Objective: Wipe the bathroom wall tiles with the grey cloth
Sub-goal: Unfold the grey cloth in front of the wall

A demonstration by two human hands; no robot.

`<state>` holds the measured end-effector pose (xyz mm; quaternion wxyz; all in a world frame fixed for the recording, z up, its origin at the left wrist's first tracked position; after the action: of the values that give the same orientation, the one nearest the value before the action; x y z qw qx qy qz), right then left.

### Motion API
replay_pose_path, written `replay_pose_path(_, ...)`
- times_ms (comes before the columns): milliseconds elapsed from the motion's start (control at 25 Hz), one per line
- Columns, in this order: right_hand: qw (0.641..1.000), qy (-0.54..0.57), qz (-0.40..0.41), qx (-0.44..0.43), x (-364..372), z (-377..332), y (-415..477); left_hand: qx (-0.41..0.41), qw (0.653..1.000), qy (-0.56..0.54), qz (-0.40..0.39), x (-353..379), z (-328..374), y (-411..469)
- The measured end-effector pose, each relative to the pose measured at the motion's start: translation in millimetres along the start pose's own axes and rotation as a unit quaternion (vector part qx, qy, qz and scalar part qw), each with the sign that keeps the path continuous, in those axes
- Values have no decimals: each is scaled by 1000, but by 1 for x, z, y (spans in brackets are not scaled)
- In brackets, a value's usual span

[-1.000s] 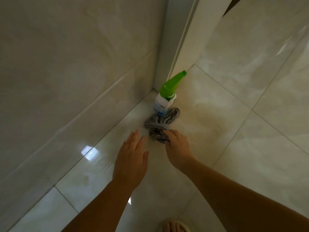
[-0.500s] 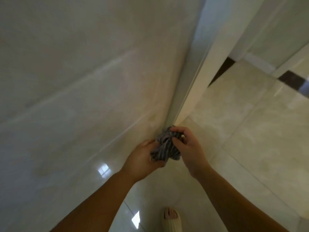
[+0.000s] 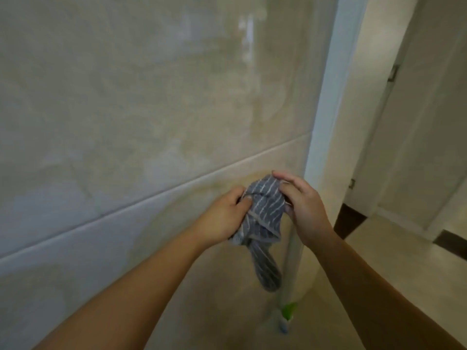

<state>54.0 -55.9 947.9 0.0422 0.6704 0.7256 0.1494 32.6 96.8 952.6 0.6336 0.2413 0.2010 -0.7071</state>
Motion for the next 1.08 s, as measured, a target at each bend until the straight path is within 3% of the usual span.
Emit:
replay_pose_path(160,984,21,-176,-29,58,-63,-5,-25,990,-125,51,-79,52,-31)
replay_pose_path(280,976,-65,-194,-77,91,-104,-4,-16,982,-185,22,-119,85,-55)
replay_pose_path(400,982,-54,-157,-91,108,-140,8,-2,995,-100,-11,-156,104,-87)
replay_pose_path(560,971,132,-197,-31,143,-180,8,-29,997,3,72,-225,113,-122)
replay_pose_path(800,966,102,-235,-27,198,-218,-4,-58,994,42,84,-264,135,-168)
replay_pose_path(920,970,83,-228,-20,216,-230,-8,-75,987,128,58,-270,139,-186)
replay_pose_path(1000,968,98,-232,-11,223,-241,-11,-83,982,147,89,-284,139,-195)
replay_pose_path(1080,940,180,-287,23,228,-250,-17,-68,982,97,148,-307,139,-202)
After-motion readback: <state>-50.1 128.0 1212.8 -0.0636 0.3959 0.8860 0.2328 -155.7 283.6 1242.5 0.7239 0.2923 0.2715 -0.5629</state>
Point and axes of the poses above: each hand's wrist, its own y-axis towards the middle knuckle, its own x-axis out of the palm, z = x × y, the point moved 8 cm from there along y, towards the middle knuckle, and after that the axes turned 5 degrees about -x, right-handed, at the moved point
